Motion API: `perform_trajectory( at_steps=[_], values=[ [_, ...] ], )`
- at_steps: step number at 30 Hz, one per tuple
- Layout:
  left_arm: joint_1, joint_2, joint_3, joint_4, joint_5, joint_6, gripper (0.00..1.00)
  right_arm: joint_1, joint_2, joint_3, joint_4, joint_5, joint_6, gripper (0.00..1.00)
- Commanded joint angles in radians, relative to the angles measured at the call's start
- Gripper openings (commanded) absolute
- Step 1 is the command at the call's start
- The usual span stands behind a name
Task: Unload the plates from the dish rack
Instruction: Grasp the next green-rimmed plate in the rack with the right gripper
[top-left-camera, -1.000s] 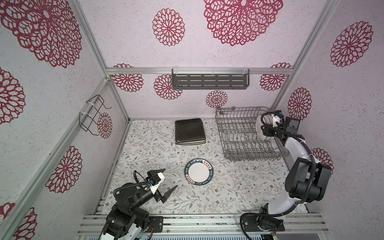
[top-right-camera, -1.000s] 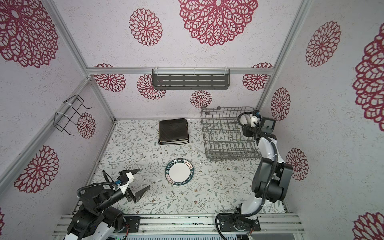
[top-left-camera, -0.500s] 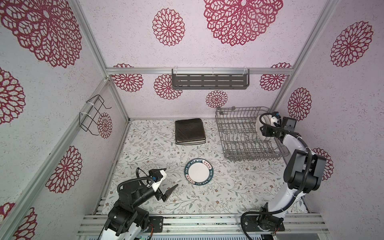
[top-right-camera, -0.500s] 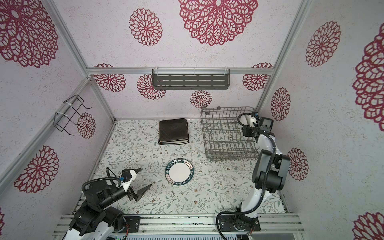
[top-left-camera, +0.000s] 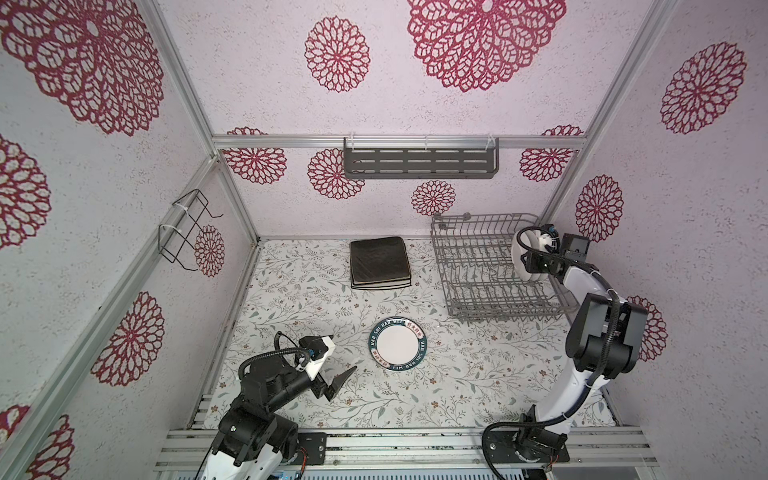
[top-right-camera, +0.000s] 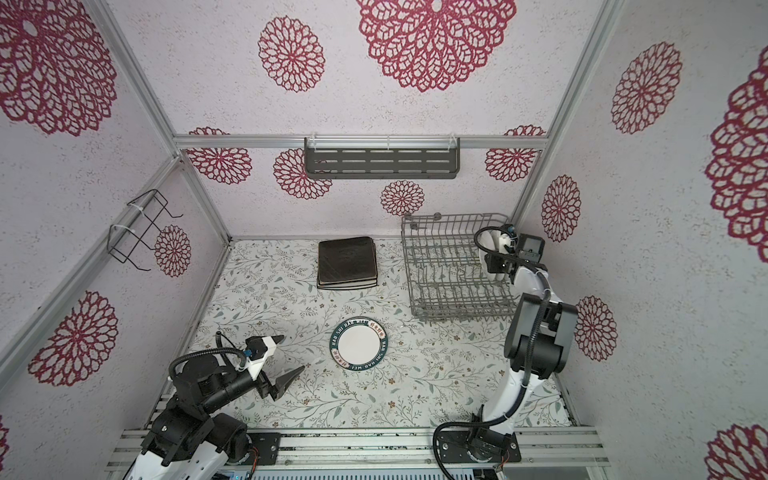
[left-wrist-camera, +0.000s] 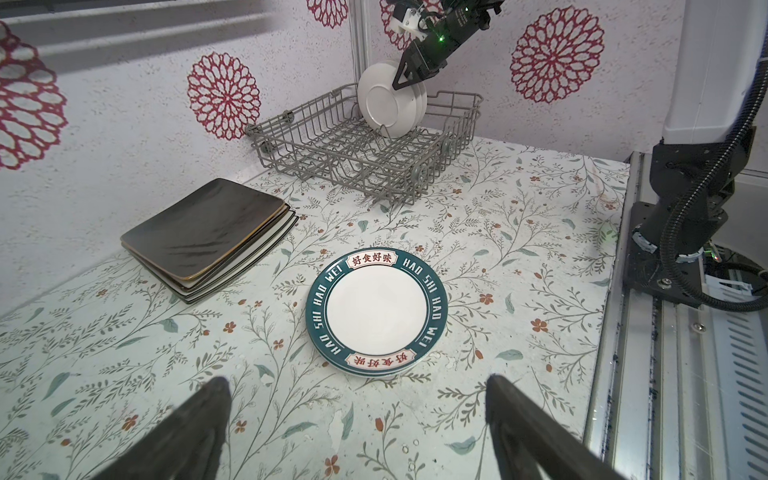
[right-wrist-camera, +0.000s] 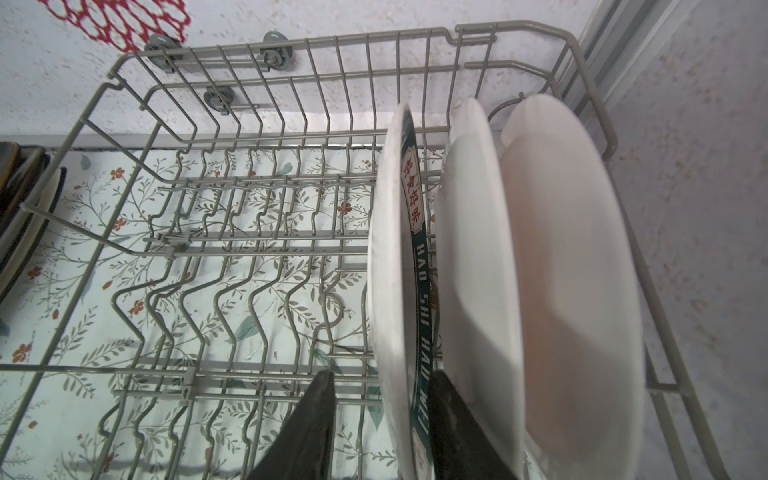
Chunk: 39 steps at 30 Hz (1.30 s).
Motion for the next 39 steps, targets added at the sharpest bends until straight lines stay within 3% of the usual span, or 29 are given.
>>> perform_trajectory(
  at_steps=[1,39],
  values=[
    [-0.003,0.008,-0.007,0.023,-0.005,0.005,0.97,-0.006,0.005,0.03,0.034,-0.032,-0.007,0.35],
    [-0.003,-0.011,-0.009,0.025,0.003,0.008,0.97,-0.008,0.018,0.056,-0.003,-0.087,-0.027,0.01]
  ],
)
